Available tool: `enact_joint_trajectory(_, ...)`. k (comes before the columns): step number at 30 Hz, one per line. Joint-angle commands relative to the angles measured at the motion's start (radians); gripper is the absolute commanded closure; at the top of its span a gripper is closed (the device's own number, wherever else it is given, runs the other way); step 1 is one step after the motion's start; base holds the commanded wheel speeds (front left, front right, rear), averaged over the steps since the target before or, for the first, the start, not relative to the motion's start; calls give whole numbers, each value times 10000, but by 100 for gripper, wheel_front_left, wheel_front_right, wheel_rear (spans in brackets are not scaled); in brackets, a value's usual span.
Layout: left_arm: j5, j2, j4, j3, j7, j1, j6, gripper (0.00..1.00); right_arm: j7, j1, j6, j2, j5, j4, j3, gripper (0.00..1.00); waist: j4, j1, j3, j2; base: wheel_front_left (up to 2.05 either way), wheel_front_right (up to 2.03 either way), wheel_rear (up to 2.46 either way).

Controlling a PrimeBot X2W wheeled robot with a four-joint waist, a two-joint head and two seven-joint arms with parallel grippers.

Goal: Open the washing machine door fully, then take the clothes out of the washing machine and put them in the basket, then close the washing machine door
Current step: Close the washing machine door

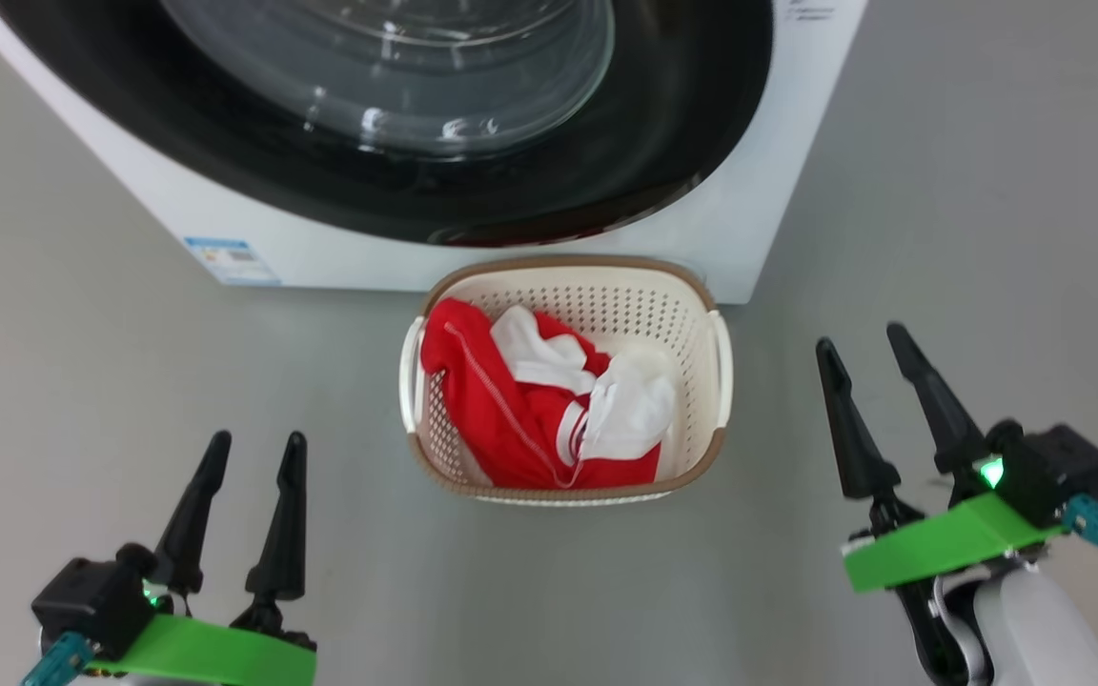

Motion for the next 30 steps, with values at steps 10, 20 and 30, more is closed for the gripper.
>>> enact_joint_trajectory(10, 140, 452, -222, 728, -120, 609, -54, 0, -53, 1359, -11, 170, 104, -615, -167, 0, -782, 0, -947, 0, 0, 0, 0)
enact_joint_trajectory(20, 233, 512, -319, 923, -120, 1123, -54, 0, -53, 2476, -11, 199, 163, -914, -660, 0, -1165, 0, -1390, 0, 0, 0, 0)
enact_joint_trajectory(30, 358, 573, -425, 1202, -120, 1545, -54, 0, -53, 3384, -11, 205, 95, -1092, -1072, 0, -1567, 0, -1762, 0, 0, 0, 0)
